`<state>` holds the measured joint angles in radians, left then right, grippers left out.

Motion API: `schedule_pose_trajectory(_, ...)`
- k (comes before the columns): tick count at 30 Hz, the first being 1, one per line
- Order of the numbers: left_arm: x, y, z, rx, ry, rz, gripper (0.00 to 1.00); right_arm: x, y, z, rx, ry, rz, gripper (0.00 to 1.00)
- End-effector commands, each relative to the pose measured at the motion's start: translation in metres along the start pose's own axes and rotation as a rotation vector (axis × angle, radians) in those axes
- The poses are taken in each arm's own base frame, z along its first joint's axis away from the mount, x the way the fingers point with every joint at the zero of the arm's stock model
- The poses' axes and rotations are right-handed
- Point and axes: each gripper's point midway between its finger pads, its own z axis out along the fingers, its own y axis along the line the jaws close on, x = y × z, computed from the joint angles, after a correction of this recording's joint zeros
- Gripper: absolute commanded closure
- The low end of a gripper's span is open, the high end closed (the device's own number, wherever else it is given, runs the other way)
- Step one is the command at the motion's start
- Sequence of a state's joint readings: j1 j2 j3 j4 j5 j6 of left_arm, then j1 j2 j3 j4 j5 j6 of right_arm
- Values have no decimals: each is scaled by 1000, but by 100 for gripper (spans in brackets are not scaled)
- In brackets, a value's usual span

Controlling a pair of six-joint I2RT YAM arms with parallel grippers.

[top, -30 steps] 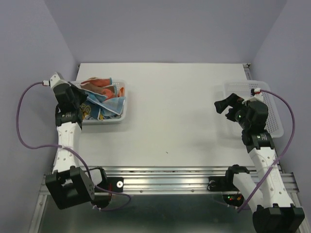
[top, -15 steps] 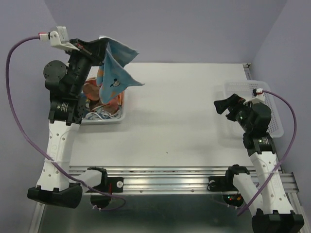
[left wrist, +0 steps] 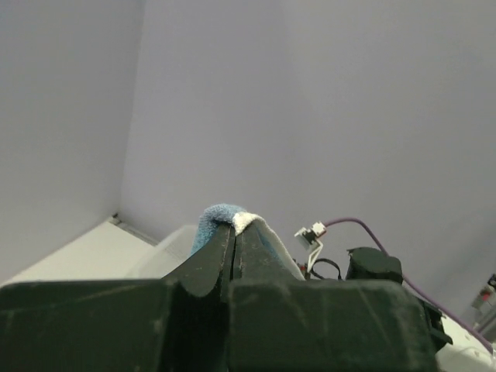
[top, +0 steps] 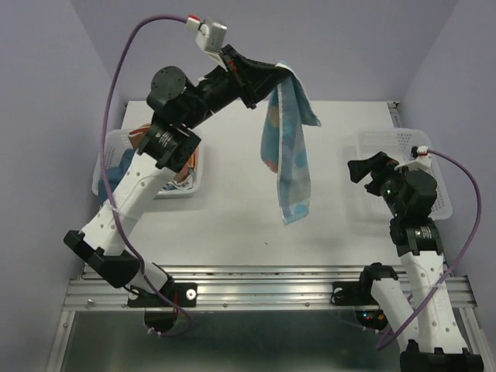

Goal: Fold and stack the towels
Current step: Move the towel to the center of the board, then flatten out the crumpled towel

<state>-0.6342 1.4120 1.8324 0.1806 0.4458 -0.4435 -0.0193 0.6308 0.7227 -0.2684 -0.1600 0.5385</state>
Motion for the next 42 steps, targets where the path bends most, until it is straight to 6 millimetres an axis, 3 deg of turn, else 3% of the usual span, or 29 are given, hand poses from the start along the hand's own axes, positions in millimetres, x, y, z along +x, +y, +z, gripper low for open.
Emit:
schedule_pose_trajectory(1, 14, -20, 9, 125, 27, -38, 100, -18, -7, -9, 66, -67, -24, 0)
schedule_pose_trajectory(2, 33, -2, 7, 57, 44, -65, 100, -20, -9, -11, 83, -71, -31, 0)
schedule_pose_trajectory(4, 51, 27, 1, -61, 45, -75, 100, -21, -10, -13, 89, -78, -35, 0)
schedule_pose_trajectory(5, 77, 53, -8, -151, 75, -103, 100, -21, -10, -13, 86, -79, -42, 0)
schedule_pose_trajectory(7, 87, 106, -26, -291, 48, -111, 100, -18, -9, -11, 78, -66, -35, 0)
schedule_pose_trajectory(8, 122, 139, -40, -362, 97, -178, 91, -16, -8, -9, 69, -57, -35, 0)
schedule_pose_trajectory(9, 137, 161, -49, -399, 121, -199, 77, -12, -5, -7, 48, -39, -33, 0)
schedule_pose_trajectory(10, 143, 197, -64, -474, 127, -204, 58, -9, -4, -6, 36, -22, -32, 0)
schedule_pose_trajectory(11, 177, 234, -75, -549, 186, -239, 4, -6, -1, -4, 15, -2, -45, 0)
schedule_pose_trajectory(14, 239, 298, -104, -659, 358, -342, 1, 14, 12, 5, -80, 112, -60, 0)
schedule_pose_trajectory(19, 256, 299, -109, -629, 398, -340, 1, 39, -1, 23, -44, 223, -45, 0)
schedule_pose_trajectory(23, 261, 270, -148, -725, 389, -300, 1, 55, -7, 32, 12, 272, -55, 0)
schedule_pose_trajectory(26, 272, 244, -165, -794, 388, -265, 1, 75, -4, 42, 99, 311, -111, 0)
schedule_pose_trajectory(27, 288, 242, -179, -855, 416, -256, 1, 94, -8, 49, 175, 344, -154, 0)
schedule_pose_trajectory(29, 316, 218, -184, -875, 498, -255, 1, 99, -7, 57, 249, 346, -178, 0)
schedule_pose_trajectory(30, 329, 213, -190, -895, 526, -271, 1, 115, -19, 62, 327, 390, -175, 0)
schedule_pose_trajectory(33, 356, 196, -194, -910, 582, -309, 1, 122, -46, 72, 480, 384, -205, 0)
schedule_pose_trajectory(39, 402, 163, -195, -902, 699, -312, 1, 136, -71, 81, 611, 403, -230, 1)
schedule_pose_trajectory(42, 422, 157, -201, -928, 755, -295, 1, 140, -78, 83, 640, 400, -235, 12)
